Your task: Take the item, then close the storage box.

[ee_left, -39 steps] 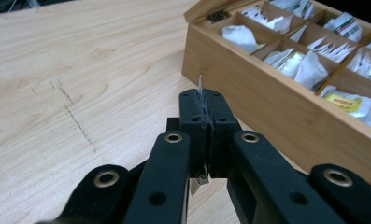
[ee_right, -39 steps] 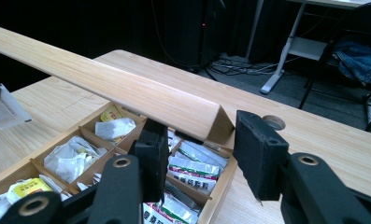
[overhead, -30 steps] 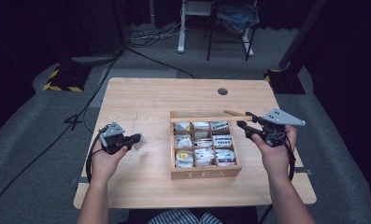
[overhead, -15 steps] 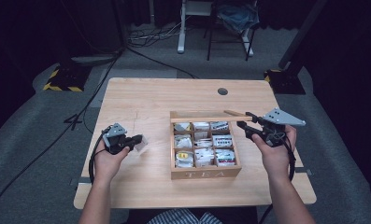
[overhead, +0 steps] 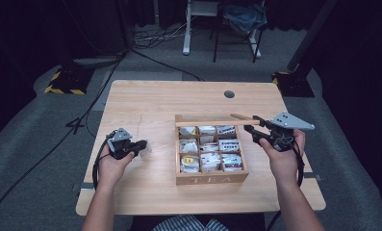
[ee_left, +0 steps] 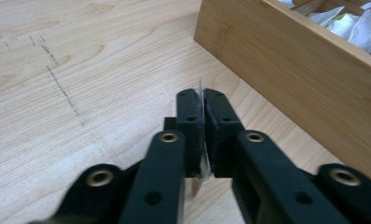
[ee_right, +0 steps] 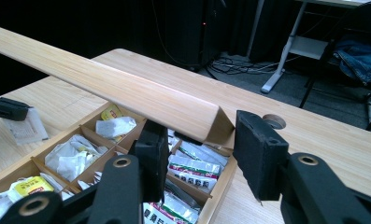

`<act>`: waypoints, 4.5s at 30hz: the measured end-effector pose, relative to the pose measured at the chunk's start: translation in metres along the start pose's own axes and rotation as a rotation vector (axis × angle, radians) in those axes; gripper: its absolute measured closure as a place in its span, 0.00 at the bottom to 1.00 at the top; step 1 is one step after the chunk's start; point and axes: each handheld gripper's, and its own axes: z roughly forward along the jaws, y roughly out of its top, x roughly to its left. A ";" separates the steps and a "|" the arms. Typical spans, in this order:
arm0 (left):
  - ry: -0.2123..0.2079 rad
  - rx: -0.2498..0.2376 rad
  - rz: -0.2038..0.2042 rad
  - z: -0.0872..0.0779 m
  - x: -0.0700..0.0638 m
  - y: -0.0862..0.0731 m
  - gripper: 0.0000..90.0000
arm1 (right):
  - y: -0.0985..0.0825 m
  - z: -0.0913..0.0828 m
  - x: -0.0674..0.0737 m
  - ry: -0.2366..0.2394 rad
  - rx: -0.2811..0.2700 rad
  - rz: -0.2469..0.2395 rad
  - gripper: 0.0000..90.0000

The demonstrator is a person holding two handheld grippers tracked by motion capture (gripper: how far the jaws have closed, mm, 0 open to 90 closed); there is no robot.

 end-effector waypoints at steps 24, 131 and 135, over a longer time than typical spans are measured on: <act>0.060 -0.082 0.085 -0.016 -0.023 0.023 0.39 | 0.000 0.001 -0.001 0.002 0.009 0.001 0.63; -0.094 0.171 0.247 0.023 -0.095 -0.045 0.30 | -0.009 -0.008 0.012 0.210 0.577 -0.075 0.60; -0.094 0.170 0.246 0.023 -0.095 -0.045 0.30 | -0.011 -0.006 0.013 0.214 0.602 -0.087 0.60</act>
